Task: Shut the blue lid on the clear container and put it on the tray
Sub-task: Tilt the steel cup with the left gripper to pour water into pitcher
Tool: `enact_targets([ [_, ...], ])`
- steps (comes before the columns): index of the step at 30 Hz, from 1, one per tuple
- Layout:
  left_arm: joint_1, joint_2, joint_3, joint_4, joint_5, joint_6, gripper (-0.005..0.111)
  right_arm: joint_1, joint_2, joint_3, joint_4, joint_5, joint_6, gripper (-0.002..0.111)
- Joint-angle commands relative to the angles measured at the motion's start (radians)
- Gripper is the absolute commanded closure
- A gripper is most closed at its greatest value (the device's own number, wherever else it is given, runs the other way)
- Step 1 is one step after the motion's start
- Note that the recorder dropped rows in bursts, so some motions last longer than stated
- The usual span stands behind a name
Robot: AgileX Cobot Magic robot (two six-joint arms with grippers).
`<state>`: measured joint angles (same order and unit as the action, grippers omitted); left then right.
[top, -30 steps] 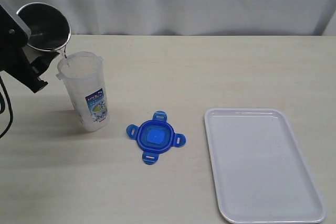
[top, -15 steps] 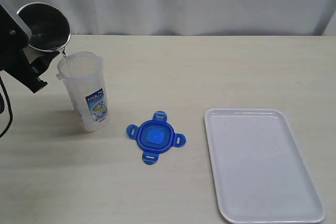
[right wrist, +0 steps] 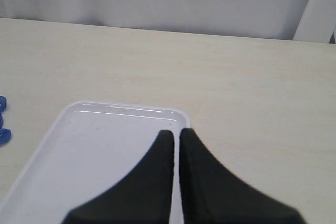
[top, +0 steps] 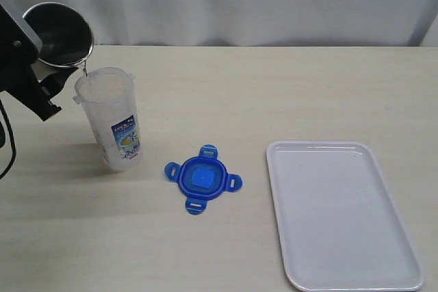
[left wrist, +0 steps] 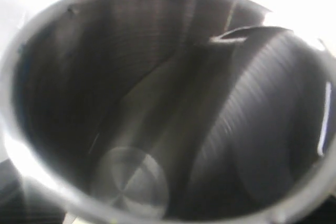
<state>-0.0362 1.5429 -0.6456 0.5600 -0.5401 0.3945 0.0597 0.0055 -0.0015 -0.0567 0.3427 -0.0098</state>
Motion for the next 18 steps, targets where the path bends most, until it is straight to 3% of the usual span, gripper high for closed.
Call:
enact_targets([
  [1,0.001,-0.016,-0.016,-0.012,-0.074,0.003,0.107,0.001,-0.005,0.002,-0.003,-0.001,-0.003,0.104],
  [18,0.001,-0.016,-0.016,0.008,-0.076,0.005,0.107,0.001,-0.005,0.002,-0.003,-0.001,-0.003,0.104],
])
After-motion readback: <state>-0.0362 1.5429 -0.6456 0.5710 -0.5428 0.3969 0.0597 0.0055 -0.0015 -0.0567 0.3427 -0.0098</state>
